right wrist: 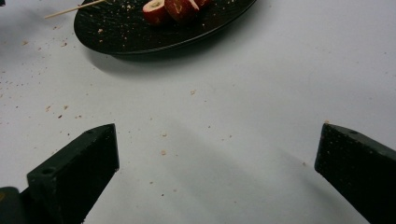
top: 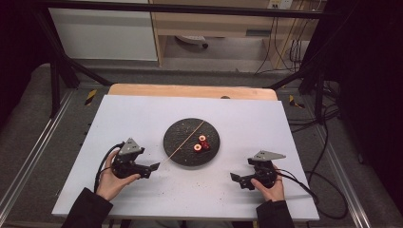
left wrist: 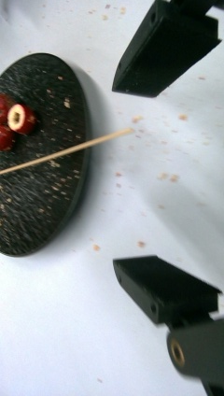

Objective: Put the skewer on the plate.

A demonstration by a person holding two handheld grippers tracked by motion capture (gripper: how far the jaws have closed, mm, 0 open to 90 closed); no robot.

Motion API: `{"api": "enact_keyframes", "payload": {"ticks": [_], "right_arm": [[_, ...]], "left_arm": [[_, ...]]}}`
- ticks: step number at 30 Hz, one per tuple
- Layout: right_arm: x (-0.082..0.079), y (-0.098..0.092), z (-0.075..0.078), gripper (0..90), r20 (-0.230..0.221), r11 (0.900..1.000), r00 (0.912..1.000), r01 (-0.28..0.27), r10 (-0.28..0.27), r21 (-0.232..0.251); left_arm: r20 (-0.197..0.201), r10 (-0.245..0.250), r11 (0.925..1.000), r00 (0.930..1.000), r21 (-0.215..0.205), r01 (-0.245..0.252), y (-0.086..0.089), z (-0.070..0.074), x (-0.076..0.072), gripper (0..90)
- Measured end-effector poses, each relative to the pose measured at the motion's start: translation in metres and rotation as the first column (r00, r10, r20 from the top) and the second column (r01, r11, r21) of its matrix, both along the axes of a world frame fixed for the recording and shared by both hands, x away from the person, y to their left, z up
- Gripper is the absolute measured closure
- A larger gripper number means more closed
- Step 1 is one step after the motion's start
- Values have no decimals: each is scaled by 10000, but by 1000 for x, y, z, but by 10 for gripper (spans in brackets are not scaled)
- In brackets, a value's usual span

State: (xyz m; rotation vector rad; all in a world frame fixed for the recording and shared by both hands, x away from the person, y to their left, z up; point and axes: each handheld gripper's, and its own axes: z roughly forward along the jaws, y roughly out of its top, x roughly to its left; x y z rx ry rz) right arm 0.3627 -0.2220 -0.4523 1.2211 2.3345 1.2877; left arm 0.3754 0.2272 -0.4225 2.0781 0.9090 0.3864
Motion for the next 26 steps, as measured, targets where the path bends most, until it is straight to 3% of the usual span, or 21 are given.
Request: {"api": "enact_keyframes", "payload": {"ticks": [6, 15, 26], "right_arm": [[-2, 0, -1, 10, 0, 9998, 9999, -151, 151, -152], [-5, -4, -4, 10, -50, 9992, 9998, -195, 194, -350], [-7, -9, -6, 10, -11, 9993, 9998, -197, 196, -303]], "left_arm": [[129, 250, 9994, 9996, -224, -247, 19, -10, -11, 67], [186, 636, 9979, 9978, -159, -633, 42, -23, -23, 54], [187, 572, 9981, 9982, -232, -567, 46, -26, -24, 56]]}}
